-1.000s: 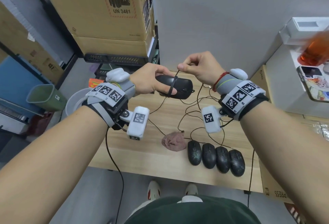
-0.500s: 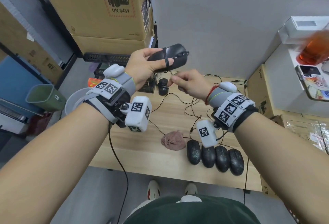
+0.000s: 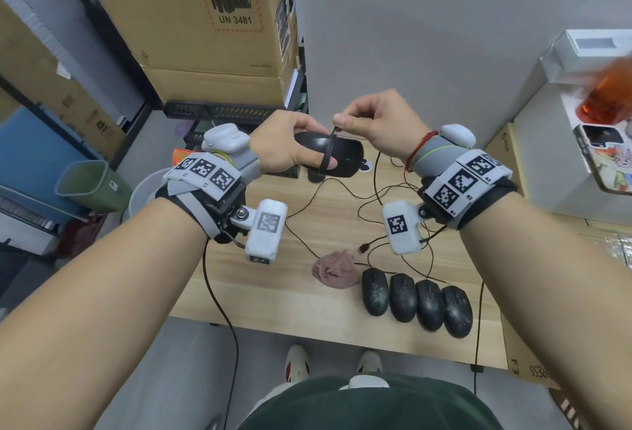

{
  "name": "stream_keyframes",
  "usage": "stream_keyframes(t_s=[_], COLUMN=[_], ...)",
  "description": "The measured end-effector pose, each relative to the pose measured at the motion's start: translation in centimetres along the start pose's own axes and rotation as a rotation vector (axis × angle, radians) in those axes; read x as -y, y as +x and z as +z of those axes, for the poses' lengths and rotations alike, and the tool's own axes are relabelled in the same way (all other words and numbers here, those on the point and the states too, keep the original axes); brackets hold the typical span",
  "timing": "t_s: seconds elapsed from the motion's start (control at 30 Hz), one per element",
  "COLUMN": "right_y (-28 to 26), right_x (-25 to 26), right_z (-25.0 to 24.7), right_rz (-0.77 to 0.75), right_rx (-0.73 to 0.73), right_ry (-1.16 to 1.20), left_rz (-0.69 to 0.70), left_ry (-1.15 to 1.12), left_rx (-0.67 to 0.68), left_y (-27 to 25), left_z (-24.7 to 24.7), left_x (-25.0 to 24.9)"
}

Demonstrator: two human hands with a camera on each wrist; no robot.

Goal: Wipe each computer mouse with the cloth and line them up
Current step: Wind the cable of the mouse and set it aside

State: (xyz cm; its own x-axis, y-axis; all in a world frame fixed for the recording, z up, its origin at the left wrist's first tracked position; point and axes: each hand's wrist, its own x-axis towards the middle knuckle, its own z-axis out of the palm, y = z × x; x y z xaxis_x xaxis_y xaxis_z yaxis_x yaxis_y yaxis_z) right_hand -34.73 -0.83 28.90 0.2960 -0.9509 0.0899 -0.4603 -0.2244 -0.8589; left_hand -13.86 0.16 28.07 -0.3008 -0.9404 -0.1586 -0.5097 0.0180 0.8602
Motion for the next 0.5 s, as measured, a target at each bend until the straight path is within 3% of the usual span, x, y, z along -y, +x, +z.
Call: stream_keyframes(t_s=[0.27, 0.4, 0.5], right_y=[-0.2, -1.0, -1.3], right_x=[-2.2, -3.3, -3.5], right_z=[-0.4, 0.9, 2.1], right_rz=[0.132, 0.219, 0.181], right_rx=[-0.006, -0.010, 0.028], right_ry=[0.164, 0.163, 0.161], left_rz=[0.050, 0.067, 0.049], left_ry=[-0.281, -0.409, -0.497], left_rx=[0.098, 0.016, -0.085], left_y=[-0.6, 0.0, 0.4], left_z=[0.0, 0.2, 0.5], left_x=[-1.4, -1.4, -1.5])
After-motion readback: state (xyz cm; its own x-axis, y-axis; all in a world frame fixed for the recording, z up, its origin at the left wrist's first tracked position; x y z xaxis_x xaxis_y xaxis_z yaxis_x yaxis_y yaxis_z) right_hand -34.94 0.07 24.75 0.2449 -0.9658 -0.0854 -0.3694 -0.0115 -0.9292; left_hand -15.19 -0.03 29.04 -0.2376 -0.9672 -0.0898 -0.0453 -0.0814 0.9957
